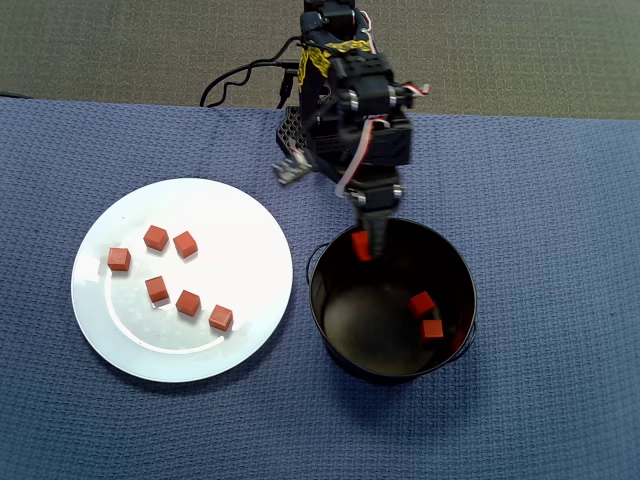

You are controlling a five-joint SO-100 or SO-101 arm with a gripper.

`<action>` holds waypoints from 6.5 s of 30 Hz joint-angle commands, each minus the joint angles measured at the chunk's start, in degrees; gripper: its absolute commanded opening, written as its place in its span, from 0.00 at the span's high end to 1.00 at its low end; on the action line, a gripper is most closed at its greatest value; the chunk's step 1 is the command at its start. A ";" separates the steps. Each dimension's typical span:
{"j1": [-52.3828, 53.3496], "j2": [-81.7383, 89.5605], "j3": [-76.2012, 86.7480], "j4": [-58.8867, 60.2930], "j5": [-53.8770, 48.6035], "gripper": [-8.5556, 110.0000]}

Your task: Pick up the red cubes from the white plate and place them in the black recipient

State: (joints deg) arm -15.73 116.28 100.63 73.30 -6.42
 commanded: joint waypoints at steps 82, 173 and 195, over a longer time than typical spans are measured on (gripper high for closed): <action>61.61 -19.60 9.84 -23.99 -61.61 0.93; 72.51 -30.32 5.36 -28.04 -116.28 0.78; 71.37 -37.71 -0.35 -32.87 -111.80 0.86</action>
State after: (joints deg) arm 56.43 78.22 103.89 42.45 -120.23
